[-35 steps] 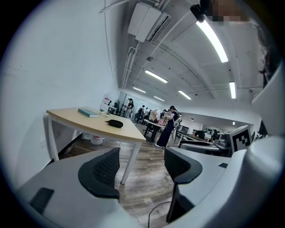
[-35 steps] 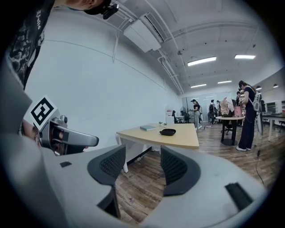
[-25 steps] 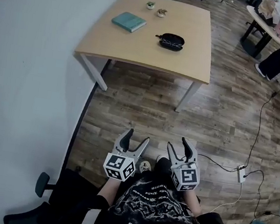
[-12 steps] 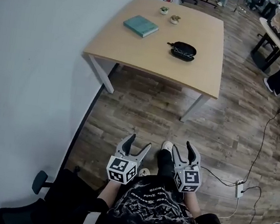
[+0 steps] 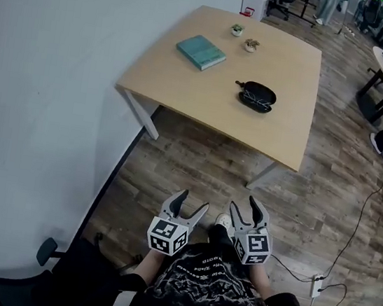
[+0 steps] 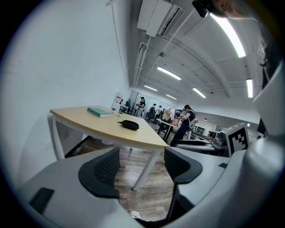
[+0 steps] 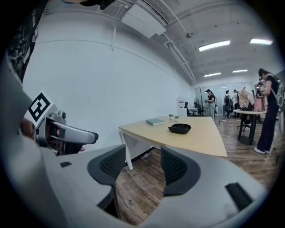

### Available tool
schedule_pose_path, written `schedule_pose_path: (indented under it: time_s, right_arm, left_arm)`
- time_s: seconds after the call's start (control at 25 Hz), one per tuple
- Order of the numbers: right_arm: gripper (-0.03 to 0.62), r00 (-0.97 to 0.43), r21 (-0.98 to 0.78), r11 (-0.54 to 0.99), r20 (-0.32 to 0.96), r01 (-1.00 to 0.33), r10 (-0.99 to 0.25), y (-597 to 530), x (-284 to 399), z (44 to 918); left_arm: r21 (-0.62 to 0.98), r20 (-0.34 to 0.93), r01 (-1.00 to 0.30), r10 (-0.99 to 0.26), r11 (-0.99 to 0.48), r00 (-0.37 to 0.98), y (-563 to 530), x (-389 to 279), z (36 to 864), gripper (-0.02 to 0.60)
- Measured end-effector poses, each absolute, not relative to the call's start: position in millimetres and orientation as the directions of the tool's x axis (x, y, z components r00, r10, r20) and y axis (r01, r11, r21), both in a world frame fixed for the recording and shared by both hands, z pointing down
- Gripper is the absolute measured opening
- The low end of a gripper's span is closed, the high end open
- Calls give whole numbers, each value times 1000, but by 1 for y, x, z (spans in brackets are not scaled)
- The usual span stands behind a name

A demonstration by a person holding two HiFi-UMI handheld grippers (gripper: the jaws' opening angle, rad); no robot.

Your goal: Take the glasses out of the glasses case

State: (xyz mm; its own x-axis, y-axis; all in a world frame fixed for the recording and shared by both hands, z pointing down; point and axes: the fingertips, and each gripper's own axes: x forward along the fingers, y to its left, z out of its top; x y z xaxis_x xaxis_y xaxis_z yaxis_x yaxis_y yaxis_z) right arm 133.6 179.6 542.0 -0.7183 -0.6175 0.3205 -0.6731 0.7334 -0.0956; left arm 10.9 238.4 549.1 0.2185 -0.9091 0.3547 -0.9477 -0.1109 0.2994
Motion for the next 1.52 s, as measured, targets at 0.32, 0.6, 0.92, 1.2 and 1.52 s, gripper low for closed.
schedule_pose_path:
  time_s: [0.32,0.6,0.92,1.2,1.52]
  right_arm:
    - [256,-731,-104,745,326,-658,-600,92,150,546]
    - [256,-732,-110,746,330,-657,-596,30,176,549]
    - [256,-753,-120,766,331,-631,-569,-1,187,555]
    - [256,-755,-138,765,341,-629,-560,-7,190,559]
    - [256,-724,-151,728,356,-669,-591,-18,195,570]
  left_arm:
    - [298,367,-950,-908,-90,201,156,34,550,322]
    - [296,377,-952,-905,-83,196,93,59,555,322]
    - [289,401,-953,-893,-88,204,56,76,561,322]
    - [293,418,-950,-879,-107,228,43,85,564,322]
    - [297,425,-945,-868,-134,257,24,81,575,322]
